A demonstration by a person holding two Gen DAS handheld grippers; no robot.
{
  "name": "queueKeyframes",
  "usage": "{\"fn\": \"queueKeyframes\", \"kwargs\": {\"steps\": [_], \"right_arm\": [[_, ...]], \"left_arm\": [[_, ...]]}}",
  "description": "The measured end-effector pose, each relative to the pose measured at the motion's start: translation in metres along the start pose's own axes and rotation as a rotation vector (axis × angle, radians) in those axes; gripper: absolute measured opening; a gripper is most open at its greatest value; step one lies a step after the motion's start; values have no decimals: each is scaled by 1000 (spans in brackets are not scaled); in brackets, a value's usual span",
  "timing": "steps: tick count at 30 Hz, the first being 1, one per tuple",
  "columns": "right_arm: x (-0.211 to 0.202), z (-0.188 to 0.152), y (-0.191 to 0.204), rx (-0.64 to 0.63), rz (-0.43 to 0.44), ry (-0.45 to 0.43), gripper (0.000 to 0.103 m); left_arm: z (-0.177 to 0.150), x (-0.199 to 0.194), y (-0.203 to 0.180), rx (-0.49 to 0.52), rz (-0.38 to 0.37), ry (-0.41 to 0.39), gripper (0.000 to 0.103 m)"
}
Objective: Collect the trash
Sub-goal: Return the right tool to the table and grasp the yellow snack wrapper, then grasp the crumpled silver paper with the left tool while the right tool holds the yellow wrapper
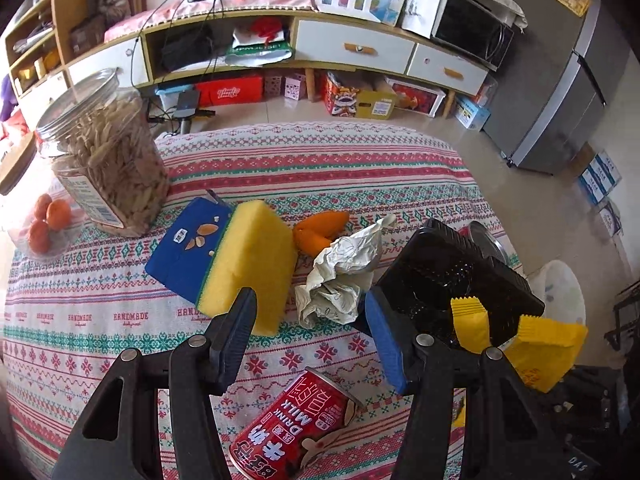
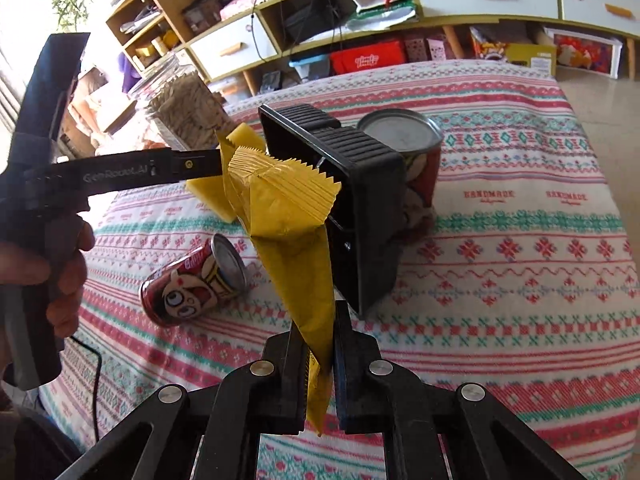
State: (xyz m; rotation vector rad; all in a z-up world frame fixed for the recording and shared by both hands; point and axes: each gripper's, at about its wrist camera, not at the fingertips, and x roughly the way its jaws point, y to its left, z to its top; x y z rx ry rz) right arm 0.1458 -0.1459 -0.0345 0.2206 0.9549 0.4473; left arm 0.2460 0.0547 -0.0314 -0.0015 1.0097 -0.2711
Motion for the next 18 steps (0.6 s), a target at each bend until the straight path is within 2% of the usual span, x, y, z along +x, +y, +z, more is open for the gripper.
{"fn": "queueKeyframes", "kwargs": {"steps": [2,4,8,12,18], "right_arm": [[-15,0,-5,18,37,-19,9],[-28,-2,-6,7,34,-45,9],[-41,1,-14,37,41,-75,9],[-44,5,-25,61,40,-87,9],[-44,8,-26,65,56,-93,9]], "left_arm": [[1,6,-8,42,-6,15,59],[7,11,-10,51,4,11,59],[23,19,7,-40,-56,-9,59],[28,35,13,-75,-56,24,59],[25,50,-13,18,-60,43,53]]}}
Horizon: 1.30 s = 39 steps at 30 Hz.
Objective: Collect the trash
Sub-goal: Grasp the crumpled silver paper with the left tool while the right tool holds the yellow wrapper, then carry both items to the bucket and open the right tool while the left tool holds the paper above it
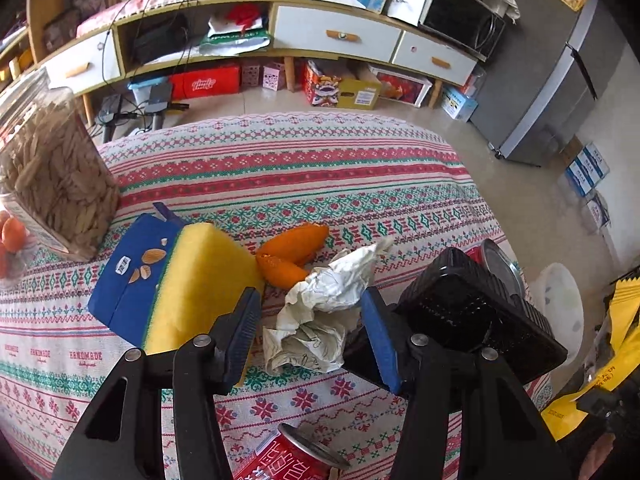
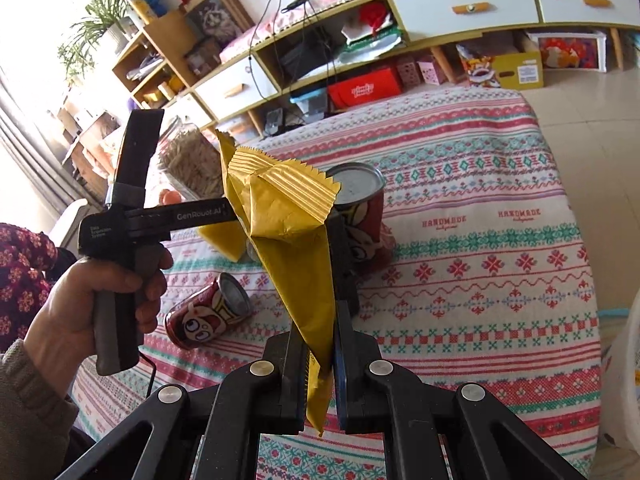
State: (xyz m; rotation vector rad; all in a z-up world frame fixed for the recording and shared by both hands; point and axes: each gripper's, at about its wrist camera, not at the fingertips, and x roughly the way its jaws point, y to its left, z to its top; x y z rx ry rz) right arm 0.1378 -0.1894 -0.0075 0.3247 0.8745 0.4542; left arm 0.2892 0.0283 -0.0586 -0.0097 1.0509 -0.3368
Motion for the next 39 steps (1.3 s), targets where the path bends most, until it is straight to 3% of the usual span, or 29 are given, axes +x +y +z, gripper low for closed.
{"fn": "queueKeyframes", "kwargs": {"steps": [2,6,10,14,18,25,33,39], "right_arm": [[1,0,0,-1,3,2,9],[1,1,-1,-1,4,5,9],[-2,2,-4,-1,11,-3,9],[-10,5,-6,-1,13,-28,9],[-23,9,-14,9,3,-57,9],[-59,19,-37,52,-40,-150,9],[-97,19,-59,72,-100,-222,9],[-141,13,-90,122,-217,-320,9]], "left_arm": [[-2,11,-5,20,18,38,44],[-7,19,-3,6,35,61,15],[-4,2,5,-65,-15,28,6],[0,-30,6,-129,-77,-33,6],[-2,-63,10,-171,-75,-99,6],[-10,-110,9,-201,-137,-205,6],[-17,-132,-67,-104,-206,-242,6],[-31,-132,-141,4,-285,-213,6]]}}
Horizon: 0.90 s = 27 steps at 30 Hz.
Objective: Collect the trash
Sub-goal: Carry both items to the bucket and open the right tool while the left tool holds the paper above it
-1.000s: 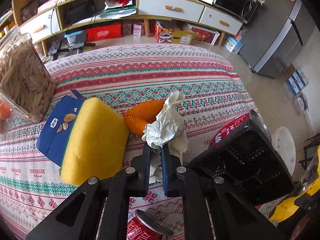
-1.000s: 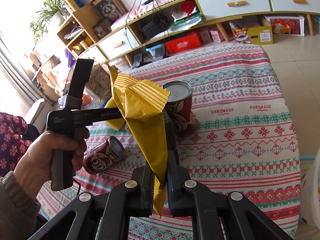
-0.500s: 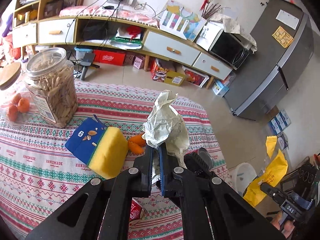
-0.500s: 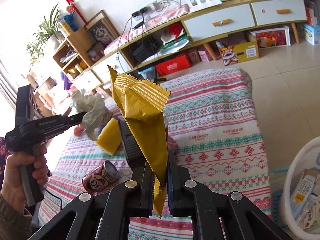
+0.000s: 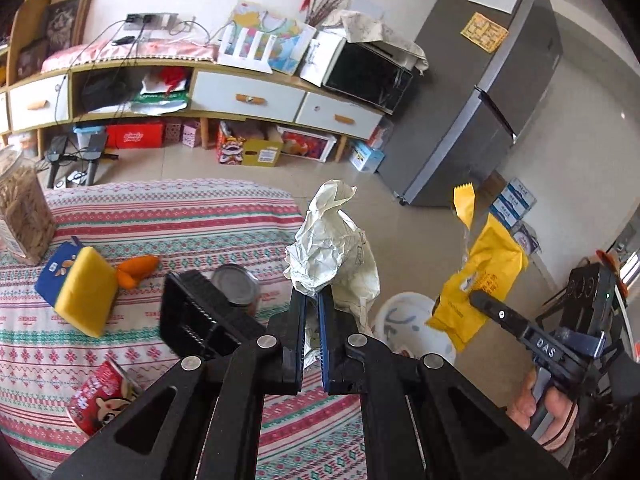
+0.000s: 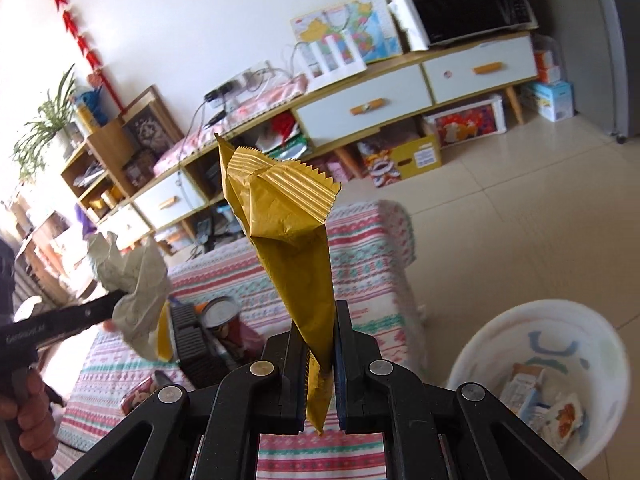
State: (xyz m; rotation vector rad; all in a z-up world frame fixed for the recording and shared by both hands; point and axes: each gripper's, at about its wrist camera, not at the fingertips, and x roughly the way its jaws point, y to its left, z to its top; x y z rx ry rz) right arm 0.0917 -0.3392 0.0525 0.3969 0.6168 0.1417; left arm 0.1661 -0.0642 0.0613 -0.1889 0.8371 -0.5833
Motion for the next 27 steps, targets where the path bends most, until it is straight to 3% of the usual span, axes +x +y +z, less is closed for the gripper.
{"fn": "queueKeyframes", "kwargs": {"steps": [4,7,15,24,27], "right_arm": [[-30,9,-38,19,-151,-82,9],[-41,12,-61,39,-217,-80,9],[-12,-4,-111,116,-402,170,9],[7,-15,-138,174,-474,286,13],[5,-16,-145,211,-488,298,33]], "left_arm": [[-11,17,-38,71,-31,33,6],[-19,35,-62,106,-48,71,6],[-43,94,-113,131,-126,162,6],[-59,159,-144,82,-151,235,6],[-60,172,-149,81,-141,247,6]]}}
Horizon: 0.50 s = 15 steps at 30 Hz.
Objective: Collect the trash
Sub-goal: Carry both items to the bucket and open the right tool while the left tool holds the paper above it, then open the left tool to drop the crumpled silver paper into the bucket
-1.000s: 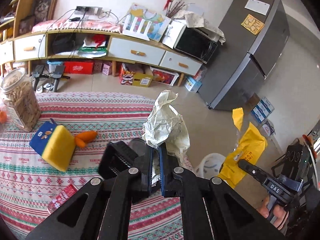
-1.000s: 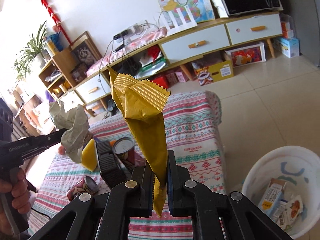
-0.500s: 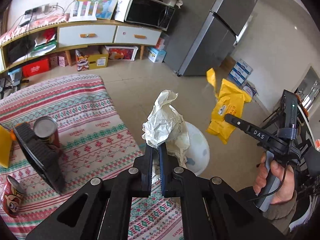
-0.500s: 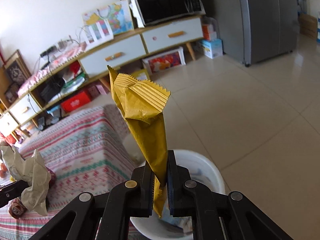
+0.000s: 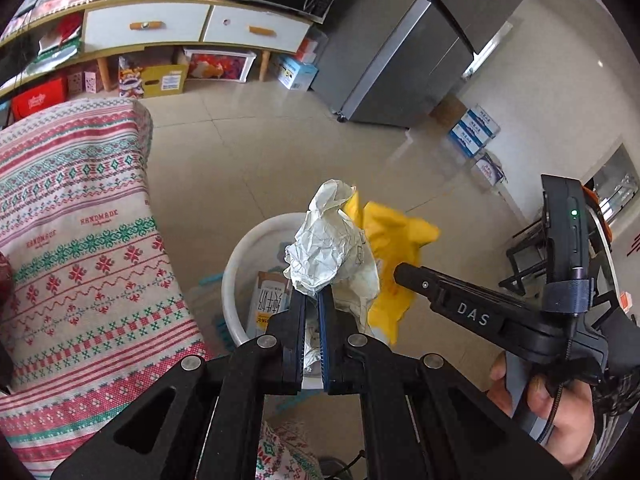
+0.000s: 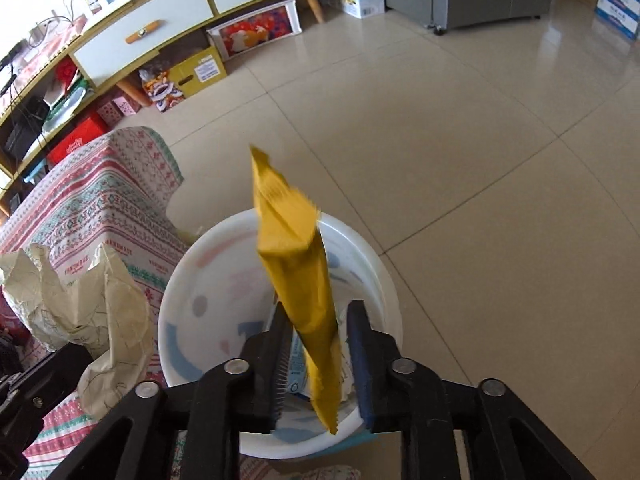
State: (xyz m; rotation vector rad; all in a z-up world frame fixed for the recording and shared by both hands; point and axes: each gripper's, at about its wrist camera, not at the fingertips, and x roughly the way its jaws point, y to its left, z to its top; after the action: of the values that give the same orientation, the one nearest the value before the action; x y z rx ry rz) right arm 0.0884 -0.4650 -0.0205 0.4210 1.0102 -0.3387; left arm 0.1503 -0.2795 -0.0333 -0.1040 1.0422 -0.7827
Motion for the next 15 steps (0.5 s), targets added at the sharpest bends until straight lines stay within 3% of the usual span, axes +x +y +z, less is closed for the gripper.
{"fn": "queueKeyframes", "kwargs": {"steps": [4,15], "right_arm": [[-17,-1,-10,32,35,-58,40],[-26,7,-18,109,84,-105,43]], "left_arm": [[-3,12,-1,8,16,20,6],[-13,47,-12,35,21,88,6]]}}
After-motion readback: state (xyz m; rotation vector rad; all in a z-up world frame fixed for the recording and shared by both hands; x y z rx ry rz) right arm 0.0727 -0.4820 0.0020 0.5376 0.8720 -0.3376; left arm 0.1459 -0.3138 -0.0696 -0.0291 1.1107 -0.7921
